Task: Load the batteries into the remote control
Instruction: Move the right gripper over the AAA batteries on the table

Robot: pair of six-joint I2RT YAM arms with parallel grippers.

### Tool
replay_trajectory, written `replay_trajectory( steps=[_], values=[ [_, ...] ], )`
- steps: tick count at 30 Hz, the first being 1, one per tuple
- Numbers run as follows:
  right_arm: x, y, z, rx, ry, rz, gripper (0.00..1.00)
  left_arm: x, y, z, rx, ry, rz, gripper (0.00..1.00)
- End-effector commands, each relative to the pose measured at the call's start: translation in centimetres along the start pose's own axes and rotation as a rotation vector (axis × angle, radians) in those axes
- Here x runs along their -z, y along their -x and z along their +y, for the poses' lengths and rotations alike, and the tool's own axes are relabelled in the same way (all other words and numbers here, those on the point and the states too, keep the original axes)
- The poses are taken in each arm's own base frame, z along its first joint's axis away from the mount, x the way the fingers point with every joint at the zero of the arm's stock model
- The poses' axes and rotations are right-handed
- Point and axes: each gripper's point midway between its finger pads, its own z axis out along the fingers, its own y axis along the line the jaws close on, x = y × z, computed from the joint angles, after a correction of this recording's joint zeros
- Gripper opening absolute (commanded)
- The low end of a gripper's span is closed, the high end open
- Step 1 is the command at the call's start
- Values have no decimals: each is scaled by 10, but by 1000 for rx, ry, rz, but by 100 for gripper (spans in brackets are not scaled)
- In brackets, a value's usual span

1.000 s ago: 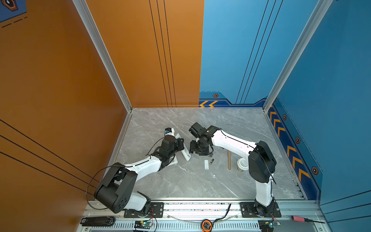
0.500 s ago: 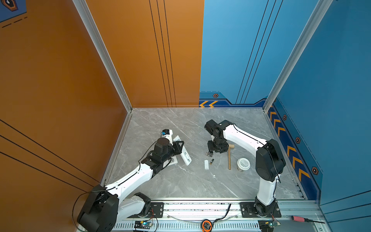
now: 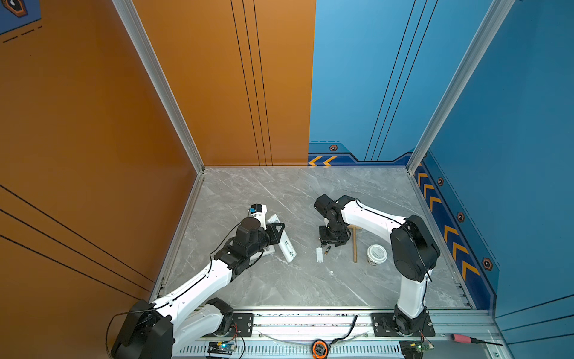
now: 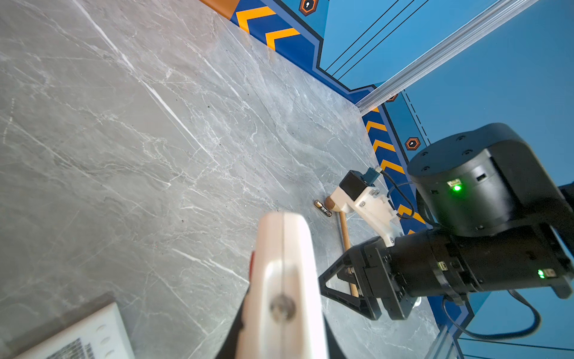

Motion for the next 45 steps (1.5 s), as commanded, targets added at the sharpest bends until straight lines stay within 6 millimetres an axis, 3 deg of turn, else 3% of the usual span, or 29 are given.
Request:
replay_trajectory(
  steps=[1,5,10,11,15,24,38,45],
  values=[
    [2,16,-15,-35,-8,-29,55,4,-4,-2,3,-15,3,0],
    [19,39,-36,62,-110,-27,54,3,-5,-5,5,-28,11,0],
    [18,56,-64,172,-223,14,57,2,-7,-7,2,-38,21,0],
    [10,58,-68,190,-243,45,57,3,-7,-7,2,-39,20,0],
    [5,67,-75,239,-278,72,58,4,-6,-7,8,-40,14,0],
    [2,97,-83,260,-298,41,59,3,-11,-4,22,-30,28,0],
    [-24,100,-75,330,-257,106,53,-4,-12,-3,18,1,43,0],
    [-12,101,-73,356,-277,74,54,-7,-14,-5,10,6,50,0]
  ],
)
